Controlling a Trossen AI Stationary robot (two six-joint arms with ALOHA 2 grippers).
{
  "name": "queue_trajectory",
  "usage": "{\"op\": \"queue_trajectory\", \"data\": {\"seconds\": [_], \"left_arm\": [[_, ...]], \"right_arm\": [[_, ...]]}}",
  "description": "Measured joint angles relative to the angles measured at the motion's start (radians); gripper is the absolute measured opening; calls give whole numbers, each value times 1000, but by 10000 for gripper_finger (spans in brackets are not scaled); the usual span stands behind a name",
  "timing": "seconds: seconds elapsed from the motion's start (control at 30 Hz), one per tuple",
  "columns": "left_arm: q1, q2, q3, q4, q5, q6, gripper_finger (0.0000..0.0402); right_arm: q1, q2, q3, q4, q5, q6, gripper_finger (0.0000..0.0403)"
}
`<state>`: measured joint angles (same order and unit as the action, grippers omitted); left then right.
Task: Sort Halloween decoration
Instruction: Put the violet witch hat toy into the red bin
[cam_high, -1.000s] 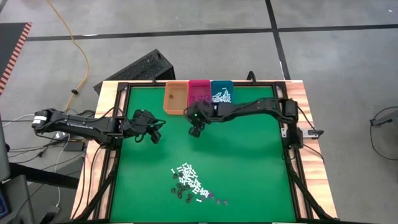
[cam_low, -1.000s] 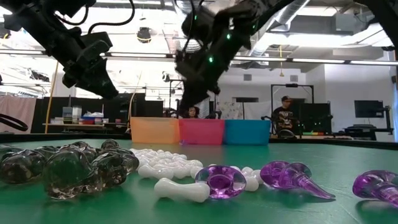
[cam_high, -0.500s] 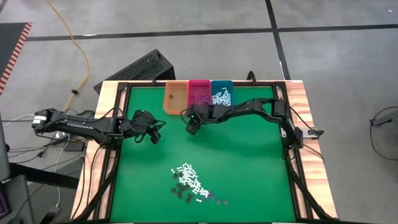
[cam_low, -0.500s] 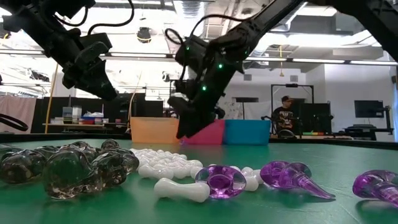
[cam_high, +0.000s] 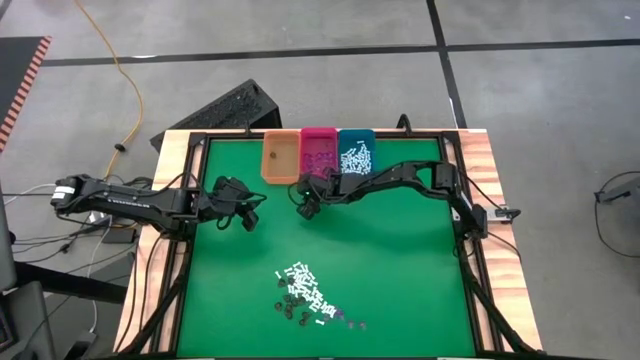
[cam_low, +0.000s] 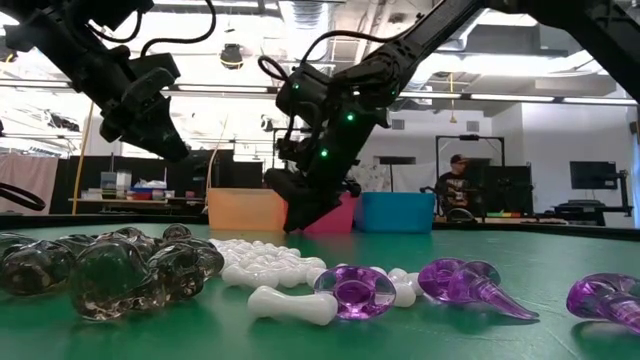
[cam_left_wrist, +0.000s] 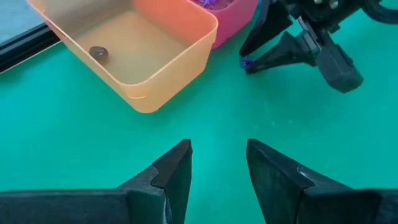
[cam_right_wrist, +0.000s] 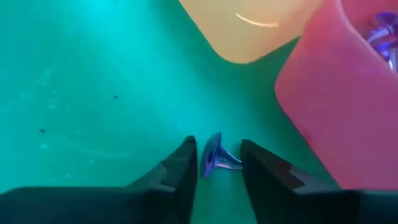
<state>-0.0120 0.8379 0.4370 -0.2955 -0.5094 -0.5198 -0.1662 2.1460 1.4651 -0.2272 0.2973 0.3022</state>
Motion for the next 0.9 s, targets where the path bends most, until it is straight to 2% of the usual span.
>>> {"op": "queue_trajectory", "data": {"seconds": [0.23, 0.53, 0.7, 0.8, 0.9], "left_arm": [[0, 0, 0, -2, -1, -7, 144], [0, 0, 0, -7, 6, -16, 144], [0, 0, 0, -8, 6, -19, 144], [0, 0, 0, -9, 6, -19, 144], [0, 0, 0, -8, 8, -23, 144]], "right_arm": [[35, -4, 2, -17, 2, 6, 20], [113, -4, 90, -126, -29, -10, 16], [154, -39, 164, -213, -11, -20, 16], [148, -65, 189, -258, 38, -47, 16], [103, -90, 203, -277, 37, -93, 16]]}}
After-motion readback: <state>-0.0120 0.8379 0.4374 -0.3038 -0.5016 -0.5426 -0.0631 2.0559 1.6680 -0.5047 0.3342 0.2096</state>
